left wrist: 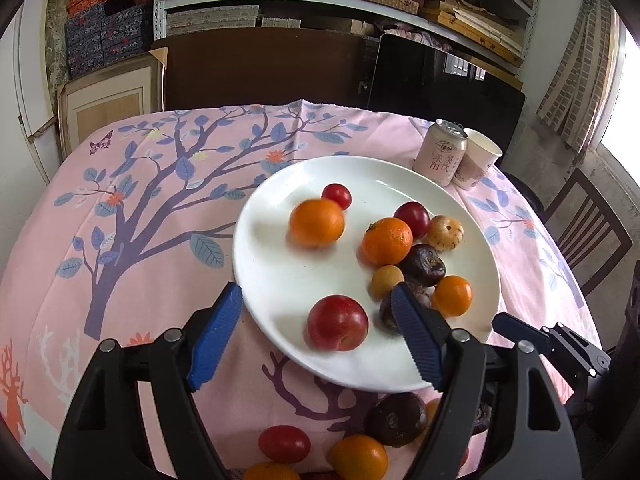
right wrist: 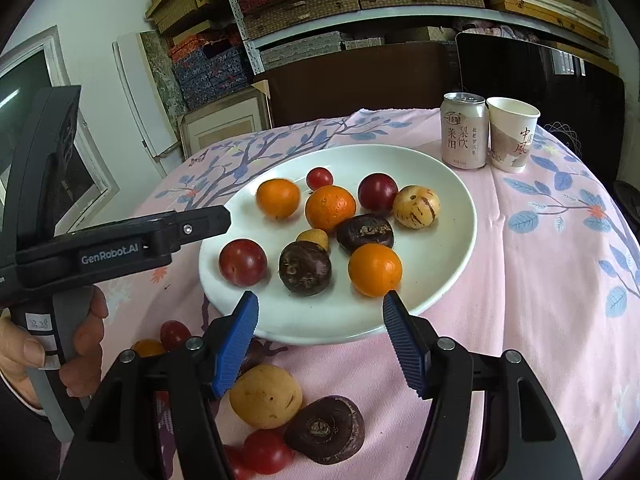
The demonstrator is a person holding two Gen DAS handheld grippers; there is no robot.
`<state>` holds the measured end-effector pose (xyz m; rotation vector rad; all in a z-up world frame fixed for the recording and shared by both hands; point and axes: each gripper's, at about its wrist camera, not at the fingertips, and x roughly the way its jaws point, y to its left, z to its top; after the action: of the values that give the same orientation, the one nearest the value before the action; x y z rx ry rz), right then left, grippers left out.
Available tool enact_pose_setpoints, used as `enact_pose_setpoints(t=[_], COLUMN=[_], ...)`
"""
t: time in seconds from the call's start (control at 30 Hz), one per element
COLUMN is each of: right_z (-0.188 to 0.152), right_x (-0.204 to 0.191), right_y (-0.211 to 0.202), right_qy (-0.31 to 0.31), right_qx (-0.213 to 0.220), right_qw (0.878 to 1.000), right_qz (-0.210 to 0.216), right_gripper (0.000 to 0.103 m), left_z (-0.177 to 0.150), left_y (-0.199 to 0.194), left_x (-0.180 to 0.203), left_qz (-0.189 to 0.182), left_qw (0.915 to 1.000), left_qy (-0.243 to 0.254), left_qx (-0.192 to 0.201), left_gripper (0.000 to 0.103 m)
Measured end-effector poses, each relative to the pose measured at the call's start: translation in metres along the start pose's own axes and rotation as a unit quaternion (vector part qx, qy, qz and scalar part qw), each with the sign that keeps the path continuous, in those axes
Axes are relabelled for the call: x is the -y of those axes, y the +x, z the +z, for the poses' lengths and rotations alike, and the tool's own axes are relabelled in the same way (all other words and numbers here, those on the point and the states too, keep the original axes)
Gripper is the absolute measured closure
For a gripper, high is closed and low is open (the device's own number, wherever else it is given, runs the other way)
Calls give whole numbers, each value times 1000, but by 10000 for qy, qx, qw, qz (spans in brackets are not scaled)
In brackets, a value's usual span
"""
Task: Organize fruits
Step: 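Move both open tools back to the fruit cluster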
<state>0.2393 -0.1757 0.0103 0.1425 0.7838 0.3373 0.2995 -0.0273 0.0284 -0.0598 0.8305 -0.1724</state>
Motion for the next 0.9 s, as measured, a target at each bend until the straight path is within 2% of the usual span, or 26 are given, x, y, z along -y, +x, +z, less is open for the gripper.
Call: enact_pose_setpoints(t=[0.1,0.33,0.63,0.9], right_z=[-1,-5,-36,-75], right_x=[1,5,6,-33], right_y=[-4,-17,-33,-64], right_qy=[20,124,183,-375], right_qx=[25,98,-130,-235], right_qw=[10000,9999,9997,9987], right_qz=[3,36,-38,245], right_gripper=[38,37,36,35], left_z=[-13,-52,-94,-109], left_y=[-13,-42,-60,-71], left_x=[-2,-5,-5,-22], left_qz=[-69,92,137,72], left_qw=[10000,9999,9996,10000], left_qy=[-23,70,255,10], left_qx=[3,35,-37,-61], left_gripper=[27,25,23,22])
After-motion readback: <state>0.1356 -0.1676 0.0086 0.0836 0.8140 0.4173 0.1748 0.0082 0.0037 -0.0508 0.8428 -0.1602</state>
